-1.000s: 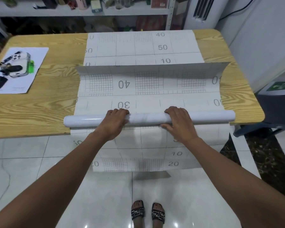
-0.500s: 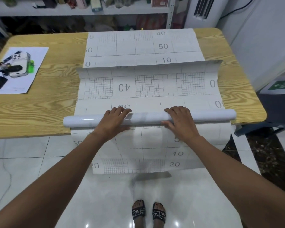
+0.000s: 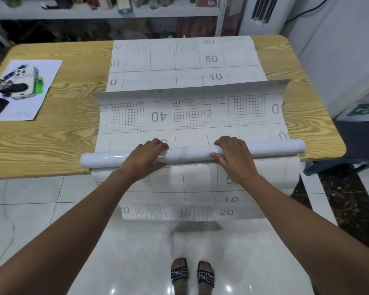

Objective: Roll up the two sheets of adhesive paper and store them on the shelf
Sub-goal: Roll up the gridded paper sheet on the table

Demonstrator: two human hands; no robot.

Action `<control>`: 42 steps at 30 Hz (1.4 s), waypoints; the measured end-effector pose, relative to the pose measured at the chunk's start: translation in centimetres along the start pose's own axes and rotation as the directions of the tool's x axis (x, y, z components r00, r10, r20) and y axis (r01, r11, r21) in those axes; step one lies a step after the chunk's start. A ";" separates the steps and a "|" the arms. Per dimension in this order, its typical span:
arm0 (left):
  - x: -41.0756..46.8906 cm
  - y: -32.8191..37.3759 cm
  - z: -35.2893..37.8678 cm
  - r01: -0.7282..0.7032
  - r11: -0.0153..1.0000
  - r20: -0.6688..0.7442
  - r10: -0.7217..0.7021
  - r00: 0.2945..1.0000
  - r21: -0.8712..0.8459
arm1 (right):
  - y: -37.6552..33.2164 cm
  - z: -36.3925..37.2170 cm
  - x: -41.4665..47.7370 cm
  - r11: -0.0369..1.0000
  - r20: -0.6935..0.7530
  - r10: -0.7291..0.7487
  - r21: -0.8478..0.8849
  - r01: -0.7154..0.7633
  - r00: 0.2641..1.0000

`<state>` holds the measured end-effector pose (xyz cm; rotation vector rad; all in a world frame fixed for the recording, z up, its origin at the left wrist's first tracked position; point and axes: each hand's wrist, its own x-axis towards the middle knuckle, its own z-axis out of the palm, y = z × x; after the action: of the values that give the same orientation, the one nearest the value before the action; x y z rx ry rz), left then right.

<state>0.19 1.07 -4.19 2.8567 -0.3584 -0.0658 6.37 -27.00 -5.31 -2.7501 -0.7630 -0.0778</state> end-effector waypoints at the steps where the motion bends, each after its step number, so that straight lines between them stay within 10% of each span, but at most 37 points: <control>1: 0.0 0.0 -0.2 -0.007 1.000 -0.007 0.007 1.000 -0.013 | 0.0 0.0 0.0 1.000 -0.001 0.003 -0.001 -0.003 1.000; 42: -0.4 -0.1 -0.5 0.029 1.000 0.054 -0.030 0.998 0.009 | -0.2 0.8 -0.4 0.999 -0.072 -0.049 -0.016 0.048 0.996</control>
<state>-0.11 1.41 -3.74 2.8734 -0.3283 -0.1478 5.92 -26.78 -6.07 -2.7261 -0.8132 -0.1923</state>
